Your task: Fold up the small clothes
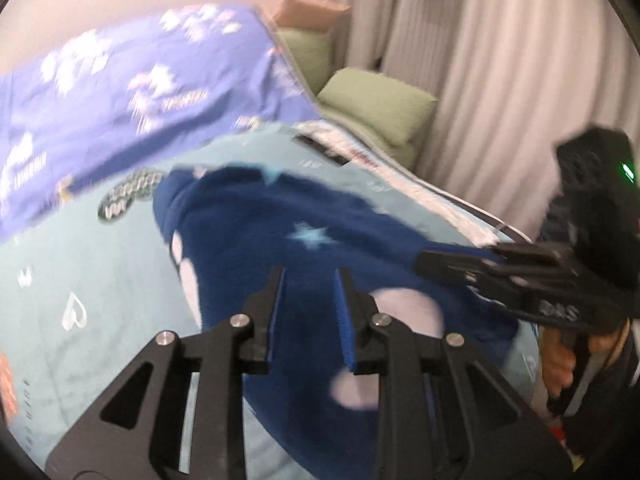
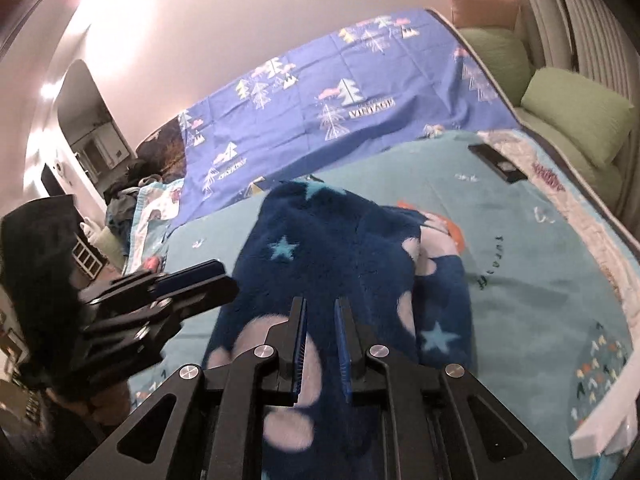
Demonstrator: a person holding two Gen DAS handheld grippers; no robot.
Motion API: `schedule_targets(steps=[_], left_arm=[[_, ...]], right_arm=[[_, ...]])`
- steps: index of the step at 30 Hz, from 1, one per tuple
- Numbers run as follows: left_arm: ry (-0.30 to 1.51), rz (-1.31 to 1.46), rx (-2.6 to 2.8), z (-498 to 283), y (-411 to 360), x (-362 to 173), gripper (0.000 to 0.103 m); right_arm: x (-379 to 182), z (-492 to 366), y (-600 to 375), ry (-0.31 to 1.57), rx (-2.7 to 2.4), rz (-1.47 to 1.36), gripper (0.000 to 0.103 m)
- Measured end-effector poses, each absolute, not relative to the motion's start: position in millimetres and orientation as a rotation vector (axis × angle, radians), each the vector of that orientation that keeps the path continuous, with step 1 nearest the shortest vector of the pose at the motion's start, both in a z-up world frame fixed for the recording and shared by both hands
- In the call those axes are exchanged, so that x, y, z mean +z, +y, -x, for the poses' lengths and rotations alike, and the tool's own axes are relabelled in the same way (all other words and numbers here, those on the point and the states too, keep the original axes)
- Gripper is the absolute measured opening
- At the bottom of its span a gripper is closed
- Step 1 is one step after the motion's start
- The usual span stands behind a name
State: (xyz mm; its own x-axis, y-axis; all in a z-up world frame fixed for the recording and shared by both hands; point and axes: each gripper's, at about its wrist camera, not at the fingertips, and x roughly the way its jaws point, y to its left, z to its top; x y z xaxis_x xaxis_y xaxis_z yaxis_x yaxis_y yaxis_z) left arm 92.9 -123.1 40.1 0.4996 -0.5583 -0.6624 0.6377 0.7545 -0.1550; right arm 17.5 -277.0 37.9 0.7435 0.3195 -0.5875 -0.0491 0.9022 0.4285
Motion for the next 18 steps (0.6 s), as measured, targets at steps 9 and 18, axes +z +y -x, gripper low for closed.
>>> schedule_targets(steps=[9, 18], left_arm=[[0.843, -0.117, -0.719, -111.7, -141.6, -21.9, 0.027], [0.840, -0.089, -0.758, -112.7, -128.3, 11.6, 0.028]], right_arm=[[-10.9, -30.0, -271.4, 0.792, 0.115, -0.364, 0.015], [37.5, -32.5, -283.1, 0.800, 0.198, -0.389, 0.018]])
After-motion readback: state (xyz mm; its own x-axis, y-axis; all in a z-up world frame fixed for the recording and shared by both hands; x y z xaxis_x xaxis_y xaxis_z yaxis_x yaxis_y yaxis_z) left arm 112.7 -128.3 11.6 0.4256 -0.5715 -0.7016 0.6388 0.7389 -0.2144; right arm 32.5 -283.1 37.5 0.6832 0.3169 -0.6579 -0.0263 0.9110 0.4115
